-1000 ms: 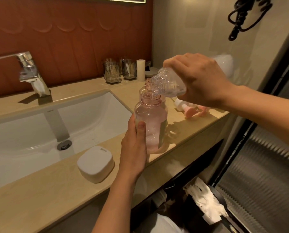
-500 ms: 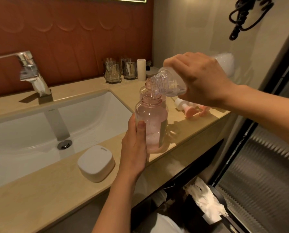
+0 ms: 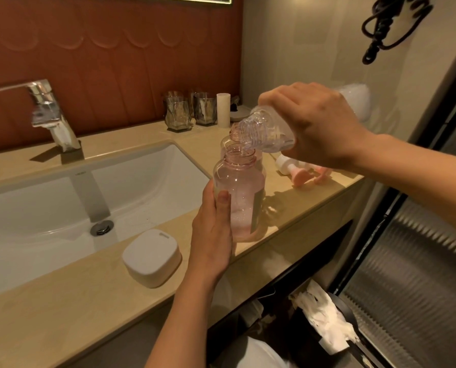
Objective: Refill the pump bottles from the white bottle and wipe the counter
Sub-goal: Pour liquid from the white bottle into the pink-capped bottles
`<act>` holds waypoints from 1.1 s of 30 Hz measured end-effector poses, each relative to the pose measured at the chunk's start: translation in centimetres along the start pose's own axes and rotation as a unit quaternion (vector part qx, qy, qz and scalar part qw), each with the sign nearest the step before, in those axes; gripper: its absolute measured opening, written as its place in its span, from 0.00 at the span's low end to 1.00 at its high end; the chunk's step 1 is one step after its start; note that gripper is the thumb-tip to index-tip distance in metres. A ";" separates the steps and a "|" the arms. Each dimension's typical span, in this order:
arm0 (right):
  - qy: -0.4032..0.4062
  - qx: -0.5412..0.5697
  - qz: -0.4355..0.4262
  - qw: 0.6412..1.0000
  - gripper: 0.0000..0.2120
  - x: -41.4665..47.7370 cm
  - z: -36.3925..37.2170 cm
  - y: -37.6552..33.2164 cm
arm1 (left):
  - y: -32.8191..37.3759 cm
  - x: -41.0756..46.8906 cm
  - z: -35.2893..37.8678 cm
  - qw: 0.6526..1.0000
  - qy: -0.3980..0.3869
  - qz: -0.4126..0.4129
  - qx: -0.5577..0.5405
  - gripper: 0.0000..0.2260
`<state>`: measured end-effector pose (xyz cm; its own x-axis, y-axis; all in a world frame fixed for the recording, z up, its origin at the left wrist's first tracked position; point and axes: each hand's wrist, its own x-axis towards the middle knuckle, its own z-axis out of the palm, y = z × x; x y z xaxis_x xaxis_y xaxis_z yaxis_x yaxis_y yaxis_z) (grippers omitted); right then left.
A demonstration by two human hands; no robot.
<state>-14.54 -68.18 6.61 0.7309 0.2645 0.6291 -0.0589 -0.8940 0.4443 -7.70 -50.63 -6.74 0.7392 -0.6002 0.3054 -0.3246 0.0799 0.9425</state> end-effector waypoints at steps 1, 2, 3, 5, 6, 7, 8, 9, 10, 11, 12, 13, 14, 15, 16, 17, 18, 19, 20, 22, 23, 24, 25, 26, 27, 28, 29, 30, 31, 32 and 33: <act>0.000 0.000 0.000 1.000 0.28 0.0 0.0 0.0 | 0.0 0.0 0.0 1.000 0.000 0.000 -0.001 0.33; 0.001 -0.001 0.000 1.000 0.27 0.0 0.0 0.0 | 0.0 0.0 0.0 1.000 0.001 -0.002 -0.003 0.33; 0.001 -0.003 0.000 1.000 0.27 0.0 0.0 0.0 | 0.0 0.0 0.0 1.000 0.001 -0.003 -0.004 0.33; 0.001 -0.004 0.001 1.000 0.27 0.0 0.0 -0.1 | 0.0 0.0 0.0 1.000 0.001 -0.005 -0.006 0.33; 0.000 -0.003 0.001 1.000 0.27 0.0 0.0 -0.1 | 0.1 0.0 0.0 1.000 0.001 -0.004 -0.005 0.33; -0.001 -0.002 0.002 1.000 0.27 0.0 0.0 -0.1 | 0.1 0.0 0.0 1.000 0.001 -0.004 -0.005 0.34; -0.001 -0.002 0.002 1.000 0.27 0.1 0.0 -0.1 | 0.1 0.0 0.0 1.000 0.002 -0.004 -0.004 0.34; -0.001 -0.001 0.002 1.000 0.27 0.1 0.0 -0.1 | 0.1 0.0 0.0 1.000 0.002 -0.003 -0.004 0.34; -0.002 -0.001 0.002 1.000 0.27 0.1 0.0 0.0 | 0.1 0.0 0.0 1.000 0.003 -0.002 -0.004 0.34; -0.002 -0.001 0.002 1.000 0.27 0.1 0.0 0.0 | 0.1 0.0 0.0 1.000 0.004 -0.001 -0.005 0.34; -0.002 -0.001 0.002 1.000 0.27 0.1 0.0 0.0 | 0.1 0.0 0.0 1.000 0.004 -0.001 -0.005 0.34; -0.003 0.000 0.003 1.000 0.27 0.1 0.0 -0.1 | 0.1 0.0 0.0 1.000 0.003 0.000 -0.005 0.34; -0.004 0.000 0.003 1.000 0.27 0.1 0.0 -0.1 | 0.1 0.0 0.0 1.000 0.003 0.000 -0.004 0.34; -0.005 0.001 0.004 1.000 0.27 0.1 -0.1 -0.1 | 0.1 0.0 0.0 1.000 0.002 0.002 -0.003 0.34; -0.008 0.003 0.006 1.000 0.27 0.1 -0.1 -0.1 | 0.1 0.0 0.0 1.000 0.002 0.003 -0.003 0.34; -0.011 0.006 0.010 1.000 0.27 0.1 -0.1 -0.1 | 0.1 0.0 0.0 1.000 0.001 0.004 -0.001 0.34; -0.014 0.012 0.016 1.000 0.27 0.1 -0.2 -0.2 | 0.1 0.0 0.0 1.000 0.000 0.004 0.000 0.34; -0.019 0.017 0.023 0.999 0.28 0.0 -0.2 -0.2 | 0.1 0.0 0.0 1.000 -0.001 0.004 0.001 0.34; -0.026 0.020 0.032 0.999 0.28 0.0 -0.3 -0.3 | 0.1 0.0 0.0 1.000 -0.002 0.004 0.003 0.34; -0.044 0.023 0.055 0.997 0.30 -0.1 -0.3 -0.5 | 0.1 0.0 0.0 1.000 -0.003 0.005 0.004 0.33; -0.052 0.026 0.067 0.996 0.30 -0.2 -0.3 -0.6 | 0.0 0.1 0.0 1.000 -0.004 0.005 0.004 0.33; -0.059 0.032 0.078 0.995 0.30 -0.3 -0.3 -0.7 | 0.0 0.1 0.0 1.000 -0.006 0.006 0.007 0.33; -0.063 0.038 0.086 0.994 0.30 -0.3 -0.3 -0.9 | 0.0 0.1 0.0 1.000 -0.007 0.008 0.012 0.33; -0.065 0.044 0.092 0.993 0.29 -0.4 -0.3 -1.0 | 0.0 0.1 0.0 1.000 -0.008 0.008 0.016 0.32; -0.065 0.047 0.098 0.992 0.28 -0.5 -0.4 -1.0 | 0.1 0.1 0.0 1.000 -0.009 0.010 0.019 0.33; -0.063 0.051 0.102 0.991 0.28 -0.5 -0.4 -1.1 | 0.1 0.1 0.0 1.000 -0.008 0.011 0.020 0.34; -0.063 0.056 0.106 0.991 0.27 -0.6 -0.4 -1.2 | 0.1 0.1 -0.1 1.000 -0.008 0.011 0.019 0.37; -0.061 0.064 0.110 0.990 0.27 -0.7 -0.5 -1.4 | 0.1 0.1 -0.1 1.000 -0.005 0.011 0.020 0.39; -0.058 0.072 0.116 0.989 0.27 -0.8 -0.5 -1.5 | 0.0 0.2 -0.1 1.000 -0.002 0.007 0.018 0.40; -0.055 0.079 0.126 0.987 0.26 -1.0 -0.5 -1.6 | -0.1 0.3 -0.1 1.000 0.002 -0.001 0.017 0.40; -0.051 0.085 0.138 0.985 0.25 -1.1 -0.6 -1.6 | -0.2 0.3 -0.1 1.000 0.006 -0.010 0.015 0.40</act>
<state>-15.66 -66.82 5.53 0.7677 -0.0272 0.6403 -0.1568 -0.9767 0.1465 -7.36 -50.74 -6.82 0.7531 -0.5911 0.2890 -0.3270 0.0450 0.9440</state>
